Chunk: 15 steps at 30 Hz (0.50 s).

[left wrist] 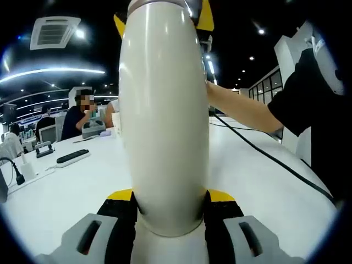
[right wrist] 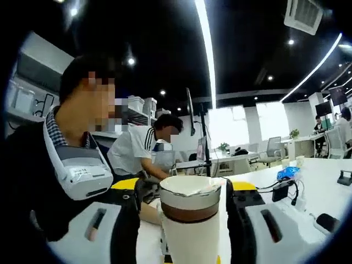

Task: Grasp the water cup twist off the cup lid place the cup lid on the table

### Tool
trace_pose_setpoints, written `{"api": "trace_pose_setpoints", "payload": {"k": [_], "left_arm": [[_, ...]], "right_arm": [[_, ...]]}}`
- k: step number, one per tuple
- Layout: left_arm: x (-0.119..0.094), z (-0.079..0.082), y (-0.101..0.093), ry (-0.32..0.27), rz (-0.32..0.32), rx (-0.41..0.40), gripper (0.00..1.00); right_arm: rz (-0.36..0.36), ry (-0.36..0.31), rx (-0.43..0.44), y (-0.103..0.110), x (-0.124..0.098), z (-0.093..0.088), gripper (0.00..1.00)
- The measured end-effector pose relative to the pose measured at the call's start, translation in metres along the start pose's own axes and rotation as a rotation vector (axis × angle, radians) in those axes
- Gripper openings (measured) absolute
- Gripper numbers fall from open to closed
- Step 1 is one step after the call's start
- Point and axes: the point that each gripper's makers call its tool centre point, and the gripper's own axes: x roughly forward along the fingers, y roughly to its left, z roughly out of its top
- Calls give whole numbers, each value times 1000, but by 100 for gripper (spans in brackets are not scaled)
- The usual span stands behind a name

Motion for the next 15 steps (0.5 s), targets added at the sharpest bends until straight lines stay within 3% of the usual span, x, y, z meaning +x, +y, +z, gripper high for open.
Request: {"api": "trace_pose_setpoints", "payload": {"k": [5,9,15], "left_arm": [[0,0,0,1,0,-1,49],[0,0,-1,3,1,1,49],[0,0,-1,6,5,4,49]], "right_arm": [[-221,-44,-87,-9,-8,9,65],[-310,-94,-151,4,-5,19,65],[-444,-38,-247,-3,0,19,60]]}}
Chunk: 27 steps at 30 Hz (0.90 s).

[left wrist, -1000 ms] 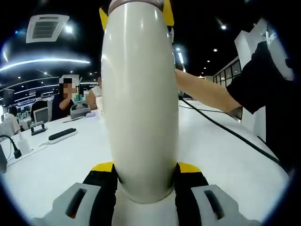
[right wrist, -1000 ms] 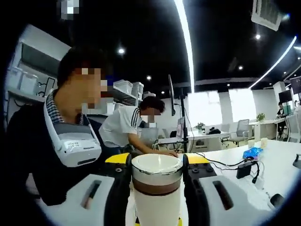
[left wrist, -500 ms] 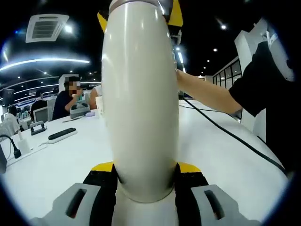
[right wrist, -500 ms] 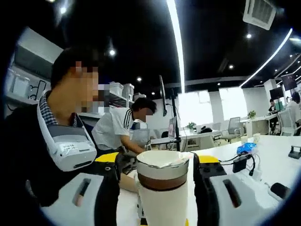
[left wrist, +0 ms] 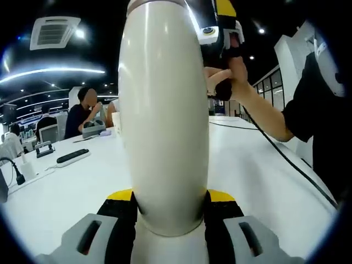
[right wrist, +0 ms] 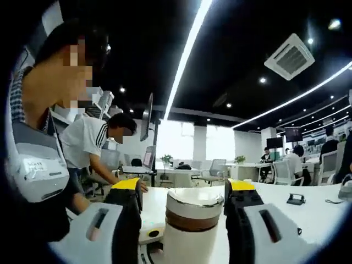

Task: Grasp the water cup twist off the cup lid place the cup lid on the table

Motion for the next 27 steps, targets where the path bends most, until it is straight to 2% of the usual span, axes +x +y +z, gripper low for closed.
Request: {"api": "trace_pose_setpoints", "payload": {"k": [2,8,15,19,27], "left_arm": [[0,0,0,1,1,1,49],[0,-1,0,4,3,5,49],[0,-1,1,6,3,7,49],[0,-2,1,6,2,8,49],[0,-2,1,9,0,6,49]], "right_arm": [[-24,20,-27,-3,3,-3,57],[-47,56,-14,-11,8,-14,48],[-21,54,-11,-13,8,-13,48],[58,47,3,-12,7,-13,48],[287,38,70,-7,7,-14,48]]}}
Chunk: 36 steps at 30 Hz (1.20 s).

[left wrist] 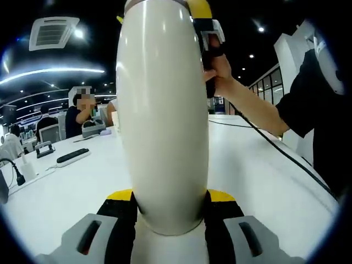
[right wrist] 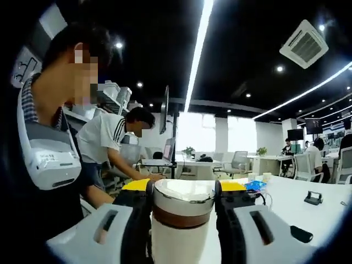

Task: Grasp the water cup twist off the cup lid place the cup lid on the table

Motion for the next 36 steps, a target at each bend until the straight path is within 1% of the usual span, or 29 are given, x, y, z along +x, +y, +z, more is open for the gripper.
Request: {"api": "trace_pose_setpoints", "payload": {"k": [4,7,8,9,13,15,19,23,24,26,31,33,34,35,36], "left_arm": [[0,0,0,1,-1,-2,49],[0,0,0,2,-1,-2,49],[0,0,0,2,-1,-1,49],[0,-1,0,2,-1,-1,49],[1,-1,0,2,-2,0,49],[1,-1,0,3,-2,-1,49],[1,-1,0,5,-2,-6,49],[1,-1,0,8,-3,-10,49],[1,-1,0,9,-3,-10,49],[1,-2,0,11,-4,-8,49],[2,-2,0,12,-4,-6,49],[2,-2,1,12,-3,-5,49],[2,-2,1,12,-2,-5,49],[2,-2,0,13,-2,-4,49],[2,-2,0,13,-2,-3,49]], "right_arm": [[106,16,18,2,0,-1,48],[158,15,28,3,0,-1,47],[188,14,32,3,0,-1,47],[194,12,33,4,0,-1,47],[309,-25,56,8,-2,0,47],[347,-39,72,8,-1,-1,47],[403,-36,103,10,4,-2,47],[417,-40,107,12,3,-3,47],[416,-48,104,12,2,-3,47],[380,-83,97,13,0,-1,47],[255,-90,77,10,-1,-1,48],[183,-90,93,5,-2,1,51],[98,-105,137,-3,-2,6,55],[46,-121,154,-7,-2,11,58],[11,-134,142,-7,-3,16,60]]}}
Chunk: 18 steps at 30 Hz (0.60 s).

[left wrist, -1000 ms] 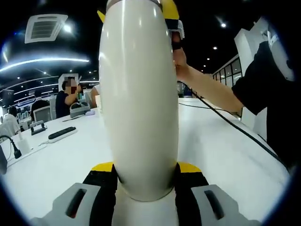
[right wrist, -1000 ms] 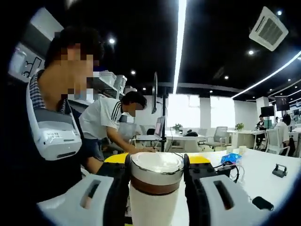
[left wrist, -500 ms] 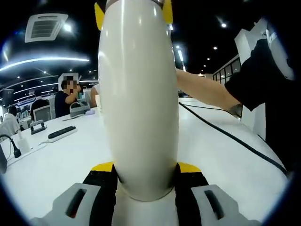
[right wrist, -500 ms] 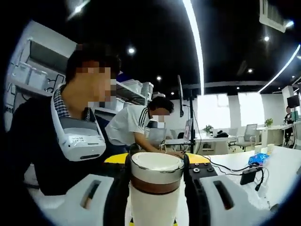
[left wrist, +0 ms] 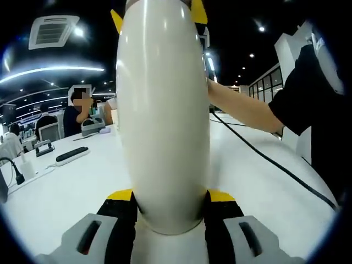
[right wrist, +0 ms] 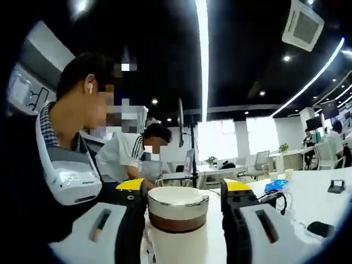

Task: Grasp the water cup twist off the cup lid place the cup lid on the table

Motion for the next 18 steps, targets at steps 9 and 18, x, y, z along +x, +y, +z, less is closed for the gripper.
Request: {"api": "trace_pose_setpoints", "payload": {"k": [9,18], "left_arm": [[1,0,-1,3,3,4,49],[1,0,-1,8,7,13,49]], "right_arm": [[-237,63,-269,15,3,5,61],[-378,91,-238,-5,-3,-8,48]]}}
